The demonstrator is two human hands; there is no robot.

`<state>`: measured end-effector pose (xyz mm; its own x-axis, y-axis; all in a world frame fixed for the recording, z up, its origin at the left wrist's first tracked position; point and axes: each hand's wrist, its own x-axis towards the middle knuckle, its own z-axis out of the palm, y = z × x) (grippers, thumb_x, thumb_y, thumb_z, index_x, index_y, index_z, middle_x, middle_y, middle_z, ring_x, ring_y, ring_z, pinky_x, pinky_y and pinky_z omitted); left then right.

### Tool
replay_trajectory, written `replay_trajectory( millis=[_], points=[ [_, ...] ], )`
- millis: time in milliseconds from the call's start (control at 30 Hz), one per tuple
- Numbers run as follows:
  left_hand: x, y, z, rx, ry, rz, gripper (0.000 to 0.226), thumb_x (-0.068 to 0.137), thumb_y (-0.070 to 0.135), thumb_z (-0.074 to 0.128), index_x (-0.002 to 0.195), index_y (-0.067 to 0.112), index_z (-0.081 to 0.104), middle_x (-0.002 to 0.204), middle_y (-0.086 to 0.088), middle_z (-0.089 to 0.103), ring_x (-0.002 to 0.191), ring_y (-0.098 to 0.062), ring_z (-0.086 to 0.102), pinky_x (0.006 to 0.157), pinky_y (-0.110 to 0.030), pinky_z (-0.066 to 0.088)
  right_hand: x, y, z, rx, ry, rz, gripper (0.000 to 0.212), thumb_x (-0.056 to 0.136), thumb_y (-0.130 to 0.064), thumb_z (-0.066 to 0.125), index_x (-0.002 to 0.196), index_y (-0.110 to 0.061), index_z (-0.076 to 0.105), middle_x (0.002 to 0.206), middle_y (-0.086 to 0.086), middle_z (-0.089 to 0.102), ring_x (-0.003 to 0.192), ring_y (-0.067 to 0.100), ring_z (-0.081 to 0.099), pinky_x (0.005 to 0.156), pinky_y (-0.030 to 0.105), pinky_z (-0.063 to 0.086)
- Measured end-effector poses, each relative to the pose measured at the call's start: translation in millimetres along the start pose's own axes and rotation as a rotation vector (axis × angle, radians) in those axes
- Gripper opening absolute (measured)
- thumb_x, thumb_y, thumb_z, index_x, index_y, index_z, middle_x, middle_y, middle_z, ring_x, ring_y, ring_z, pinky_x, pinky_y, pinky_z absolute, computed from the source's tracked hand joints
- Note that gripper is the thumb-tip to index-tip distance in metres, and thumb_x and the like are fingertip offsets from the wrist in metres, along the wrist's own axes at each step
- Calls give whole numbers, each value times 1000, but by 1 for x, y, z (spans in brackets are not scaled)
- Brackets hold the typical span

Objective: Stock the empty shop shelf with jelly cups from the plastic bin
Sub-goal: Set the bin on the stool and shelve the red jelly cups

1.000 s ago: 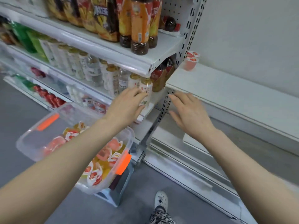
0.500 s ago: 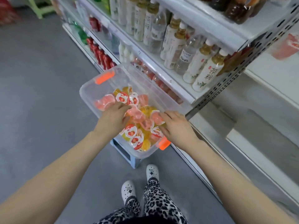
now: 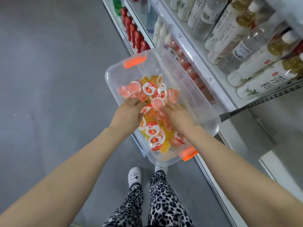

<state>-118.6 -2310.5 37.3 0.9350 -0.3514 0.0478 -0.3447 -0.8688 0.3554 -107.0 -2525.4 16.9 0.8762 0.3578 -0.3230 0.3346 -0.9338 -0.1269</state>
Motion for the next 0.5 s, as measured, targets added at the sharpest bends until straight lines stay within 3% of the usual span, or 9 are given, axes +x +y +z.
replay_trajectory(
  millis=[167,333,500],
  points=[
    [15,0,0,36,-104,-19,39,89,24,65,127,18,62,123,-9,61,111,-33,56,94,-43,48,1,8,-5,24,50,-42,46,91,-8,55,137,-12,47,148,6,42,132,29,40,103,42,40],
    [47,9,14,88,-231,-58,48,92,34,59,137,22,50,133,-8,55,122,-32,51,102,-44,43,-24,24,-12,54,146,23,42,85,-22,64,123,-7,53,117,13,59,109,32,54,87,41,48],
    [68,36,32,189,-396,-131,59,91,46,58,139,16,40,130,-12,52,119,-32,51,90,-41,48,-43,29,-8,1,162,143,44,86,-37,59,119,-9,53,112,12,52,89,33,56,63,41,52]
  ],
)
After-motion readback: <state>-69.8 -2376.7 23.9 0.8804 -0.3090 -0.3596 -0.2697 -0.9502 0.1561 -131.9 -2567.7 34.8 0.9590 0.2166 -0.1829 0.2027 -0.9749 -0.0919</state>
